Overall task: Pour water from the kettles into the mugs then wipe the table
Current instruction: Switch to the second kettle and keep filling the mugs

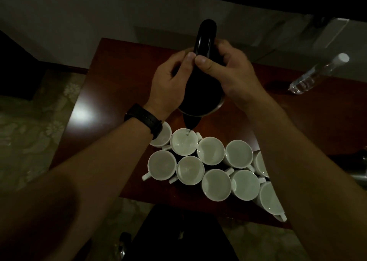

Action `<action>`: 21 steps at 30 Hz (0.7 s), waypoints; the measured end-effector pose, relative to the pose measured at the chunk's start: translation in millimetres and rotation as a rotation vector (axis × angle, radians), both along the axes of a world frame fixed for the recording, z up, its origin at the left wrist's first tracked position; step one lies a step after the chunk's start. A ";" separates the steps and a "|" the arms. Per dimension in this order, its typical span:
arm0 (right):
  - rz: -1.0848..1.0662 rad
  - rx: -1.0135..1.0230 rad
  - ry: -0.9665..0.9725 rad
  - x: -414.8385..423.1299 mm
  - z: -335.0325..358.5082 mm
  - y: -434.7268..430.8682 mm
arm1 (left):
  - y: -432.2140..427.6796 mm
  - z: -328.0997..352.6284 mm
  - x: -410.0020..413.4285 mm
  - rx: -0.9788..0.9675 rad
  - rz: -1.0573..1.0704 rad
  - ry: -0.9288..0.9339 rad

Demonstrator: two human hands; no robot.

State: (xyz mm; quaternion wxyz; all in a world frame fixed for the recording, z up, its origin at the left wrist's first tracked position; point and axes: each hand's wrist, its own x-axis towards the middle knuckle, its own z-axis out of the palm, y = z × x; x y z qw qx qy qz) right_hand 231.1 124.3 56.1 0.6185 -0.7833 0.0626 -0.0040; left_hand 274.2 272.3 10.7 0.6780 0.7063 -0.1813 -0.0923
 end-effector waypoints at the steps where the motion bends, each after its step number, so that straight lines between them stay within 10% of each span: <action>1: 0.000 0.003 -0.001 0.0 0.4 0.2 | 0.3 -0.3 0.7 0.007 0.003 0.002; 21: -0.041 0.115 0.047 -1.7 14.4 -4.6 | -5.7 22.2 -8.5 -0.024 0.036 0.037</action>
